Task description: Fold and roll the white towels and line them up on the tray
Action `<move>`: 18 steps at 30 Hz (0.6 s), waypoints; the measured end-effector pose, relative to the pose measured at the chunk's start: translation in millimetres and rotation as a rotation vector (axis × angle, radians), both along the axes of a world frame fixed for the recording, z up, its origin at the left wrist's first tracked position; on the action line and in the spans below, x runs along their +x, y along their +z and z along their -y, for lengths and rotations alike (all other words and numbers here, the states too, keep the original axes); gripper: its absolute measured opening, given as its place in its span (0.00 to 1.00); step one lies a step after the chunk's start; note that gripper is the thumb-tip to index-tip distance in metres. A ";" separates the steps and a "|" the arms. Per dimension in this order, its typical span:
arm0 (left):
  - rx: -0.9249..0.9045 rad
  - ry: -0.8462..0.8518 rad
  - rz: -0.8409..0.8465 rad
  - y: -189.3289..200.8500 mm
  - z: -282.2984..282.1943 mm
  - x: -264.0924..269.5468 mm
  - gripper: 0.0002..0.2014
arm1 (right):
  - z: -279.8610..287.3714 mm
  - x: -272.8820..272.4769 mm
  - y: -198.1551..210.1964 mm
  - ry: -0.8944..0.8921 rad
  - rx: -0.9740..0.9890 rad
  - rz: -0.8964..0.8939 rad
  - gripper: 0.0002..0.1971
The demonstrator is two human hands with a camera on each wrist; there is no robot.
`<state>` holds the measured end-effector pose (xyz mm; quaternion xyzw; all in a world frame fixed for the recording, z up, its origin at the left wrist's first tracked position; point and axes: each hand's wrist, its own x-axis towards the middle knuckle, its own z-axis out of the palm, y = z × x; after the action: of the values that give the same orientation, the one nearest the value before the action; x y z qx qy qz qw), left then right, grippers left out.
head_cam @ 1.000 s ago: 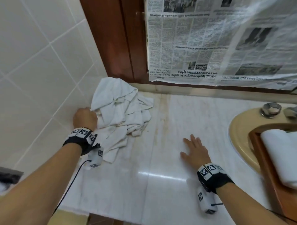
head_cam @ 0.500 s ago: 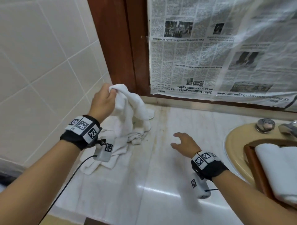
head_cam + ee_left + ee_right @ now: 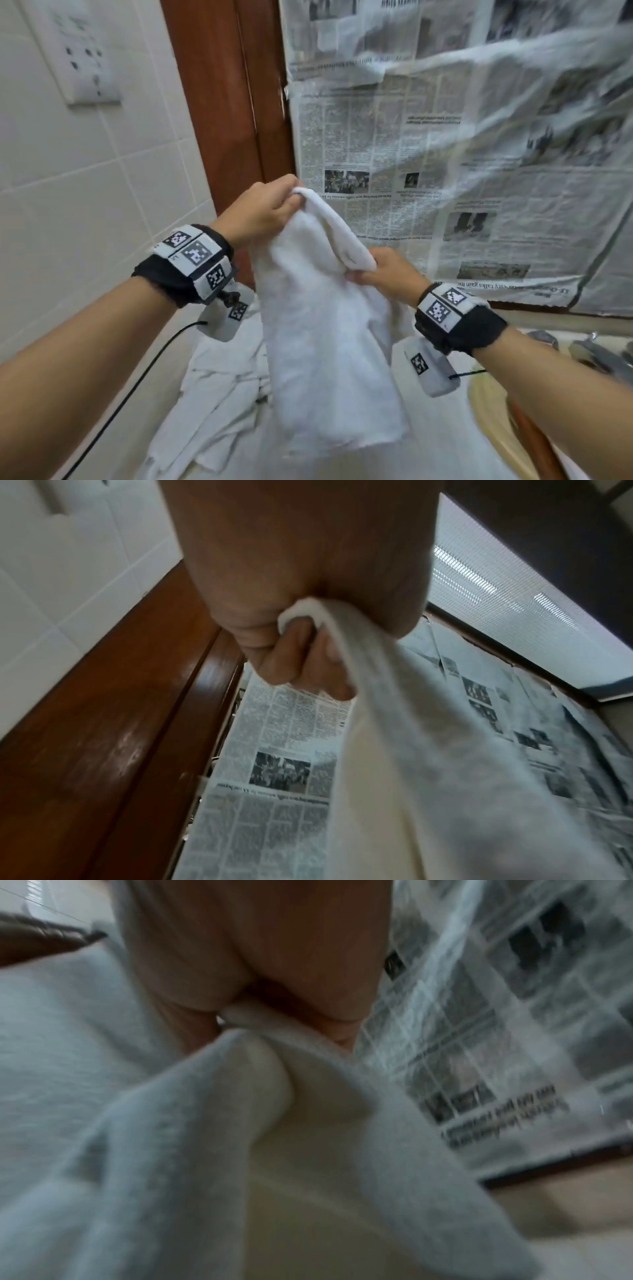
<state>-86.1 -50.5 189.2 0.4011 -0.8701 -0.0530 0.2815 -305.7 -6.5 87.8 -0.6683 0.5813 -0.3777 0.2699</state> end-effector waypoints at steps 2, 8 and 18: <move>-0.028 0.007 0.006 26.2 8.6 -9.6 0.12 | 2.9 -19.2 38.3 -0.015 0.011 -0.069 0.07; -0.217 -0.135 0.044 95.7 5.3 -65.0 0.06 | -4.4 -43.1 147.4 0.071 -0.117 -0.040 0.22; -0.454 -0.178 0.227 111.3 -10.1 -120.6 0.10 | -30.6 -50.5 192.5 0.008 -0.091 -0.018 0.03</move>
<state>-206.7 -40.4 300.5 0.2530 -0.9176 0.1640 0.2591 -356.2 24.1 280.3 -0.6855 0.5634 -0.3967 0.2353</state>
